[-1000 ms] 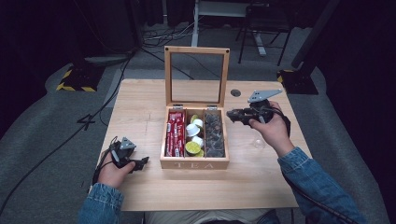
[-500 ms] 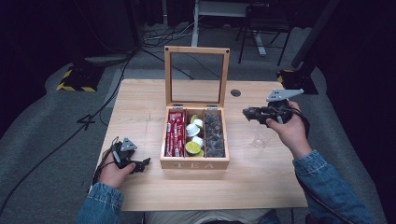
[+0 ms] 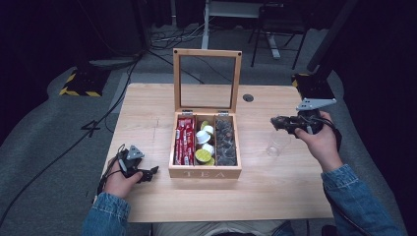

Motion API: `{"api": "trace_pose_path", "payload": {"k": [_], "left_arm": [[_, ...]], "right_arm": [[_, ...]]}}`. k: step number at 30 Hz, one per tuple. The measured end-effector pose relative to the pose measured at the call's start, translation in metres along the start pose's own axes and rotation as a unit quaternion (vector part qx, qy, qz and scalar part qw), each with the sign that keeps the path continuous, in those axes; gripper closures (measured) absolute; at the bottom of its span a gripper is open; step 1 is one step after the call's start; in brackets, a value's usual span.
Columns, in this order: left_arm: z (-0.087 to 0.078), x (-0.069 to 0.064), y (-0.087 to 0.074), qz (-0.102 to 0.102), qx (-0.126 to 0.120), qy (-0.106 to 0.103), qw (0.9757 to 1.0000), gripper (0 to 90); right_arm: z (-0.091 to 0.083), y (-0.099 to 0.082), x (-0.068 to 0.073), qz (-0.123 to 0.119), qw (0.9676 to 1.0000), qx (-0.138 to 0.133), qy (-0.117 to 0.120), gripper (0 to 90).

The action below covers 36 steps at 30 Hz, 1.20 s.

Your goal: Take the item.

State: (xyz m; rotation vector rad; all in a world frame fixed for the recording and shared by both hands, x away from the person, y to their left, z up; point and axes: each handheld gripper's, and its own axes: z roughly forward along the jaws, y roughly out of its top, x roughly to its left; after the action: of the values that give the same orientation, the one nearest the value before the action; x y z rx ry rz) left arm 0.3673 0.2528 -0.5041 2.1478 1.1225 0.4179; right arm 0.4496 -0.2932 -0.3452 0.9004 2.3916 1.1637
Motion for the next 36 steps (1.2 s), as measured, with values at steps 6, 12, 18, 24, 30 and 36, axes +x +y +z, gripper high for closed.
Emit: {"api": "trace_pose_path", "payload": {"k": [6,12,18,24,30,36], "left_arm": [[0.000,0.000,0.000,0.001,0.000,0.000,1.0000,14.4],[0.000,0.000,0.000,0.000,0.000,0.000,1.0000,14.5],[0.000,0.000,0.000,0.000,0.000,0.000,1.0000,14.5],[0.000,0.000,0.000,-0.001,0.000,0.001,1.0000,14.4],[0.000,0.000,0.000,-0.001,0.000,0.001,1.0000,14.4],[0.000,0.000,0.000,-0.002,0.001,0.001,1.0000,14.3]], "right_arm": [[-0.005,-0.013,-0.006,0.010,0.9998,0.017,-0.009,72.4],[-0.002,-0.025,-0.010,0.016,0.9991,0.036,-0.017,72.4],[0.005,-0.033,-0.014,0.022,0.9980,0.058,-0.017,72.4],[0.013,-0.042,-0.016,0.029,0.9970,0.071,-0.016,72.3],[0.021,-0.049,-0.016,0.034,0.9959,0.084,-0.012,72.3],[0.024,-0.051,-0.016,0.040,0.9952,0.089,-0.005,68.8]]}}
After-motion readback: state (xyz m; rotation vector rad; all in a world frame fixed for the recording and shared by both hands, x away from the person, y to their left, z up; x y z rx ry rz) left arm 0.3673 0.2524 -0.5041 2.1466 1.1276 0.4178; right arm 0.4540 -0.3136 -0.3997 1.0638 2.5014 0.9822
